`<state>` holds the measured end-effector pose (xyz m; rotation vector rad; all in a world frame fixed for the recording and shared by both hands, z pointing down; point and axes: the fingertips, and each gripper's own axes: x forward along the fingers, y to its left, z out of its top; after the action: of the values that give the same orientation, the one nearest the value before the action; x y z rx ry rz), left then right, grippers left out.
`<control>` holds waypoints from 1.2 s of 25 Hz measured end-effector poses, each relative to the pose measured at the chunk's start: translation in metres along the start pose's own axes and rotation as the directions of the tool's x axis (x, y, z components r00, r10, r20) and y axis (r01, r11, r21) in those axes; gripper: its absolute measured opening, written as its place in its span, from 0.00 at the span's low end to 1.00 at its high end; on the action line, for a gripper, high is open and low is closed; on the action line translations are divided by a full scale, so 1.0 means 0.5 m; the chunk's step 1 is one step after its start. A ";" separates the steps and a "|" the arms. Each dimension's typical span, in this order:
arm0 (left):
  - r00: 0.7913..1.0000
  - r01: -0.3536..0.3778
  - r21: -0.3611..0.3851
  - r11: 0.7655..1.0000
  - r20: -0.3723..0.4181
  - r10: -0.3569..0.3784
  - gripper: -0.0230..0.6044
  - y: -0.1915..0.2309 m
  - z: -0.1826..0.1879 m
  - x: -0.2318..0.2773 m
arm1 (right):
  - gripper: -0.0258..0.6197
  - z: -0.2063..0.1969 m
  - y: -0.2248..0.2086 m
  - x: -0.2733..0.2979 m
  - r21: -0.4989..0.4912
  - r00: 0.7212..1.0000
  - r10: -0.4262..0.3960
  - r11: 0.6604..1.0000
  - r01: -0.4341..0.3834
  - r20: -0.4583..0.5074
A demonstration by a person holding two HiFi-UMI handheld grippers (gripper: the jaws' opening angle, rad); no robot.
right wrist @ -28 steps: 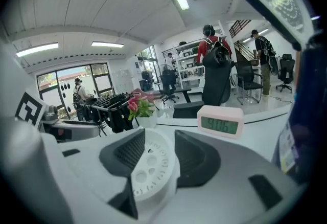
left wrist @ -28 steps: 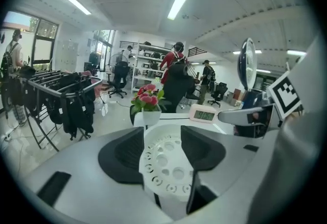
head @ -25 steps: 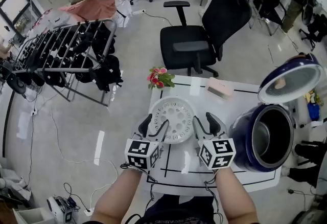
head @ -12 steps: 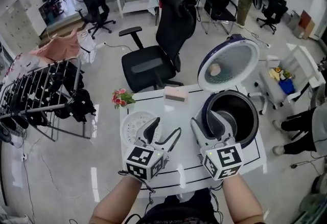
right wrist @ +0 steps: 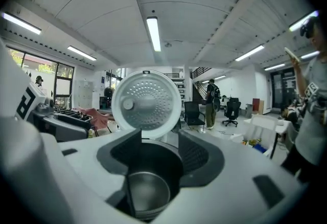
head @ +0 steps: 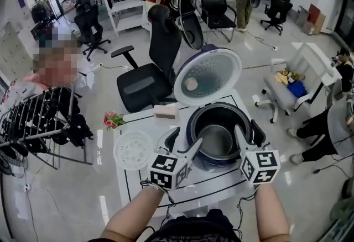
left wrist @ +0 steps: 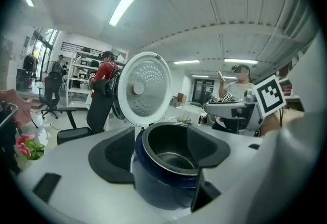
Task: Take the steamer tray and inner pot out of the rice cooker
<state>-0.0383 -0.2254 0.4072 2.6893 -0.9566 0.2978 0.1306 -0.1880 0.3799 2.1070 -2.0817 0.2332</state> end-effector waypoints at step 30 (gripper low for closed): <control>0.894 -0.391 0.141 0.910 -0.178 0.411 0.51 0.009 -0.132 0.144 | 0.37 -0.203 -0.124 0.109 -0.180 0.962 -0.003 0.983 -0.047 -0.272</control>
<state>0.0068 -0.2499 0.4904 2.4591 -1.4612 0.7095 0.1941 -0.2173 0.4906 1.8312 -1.8902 0.3003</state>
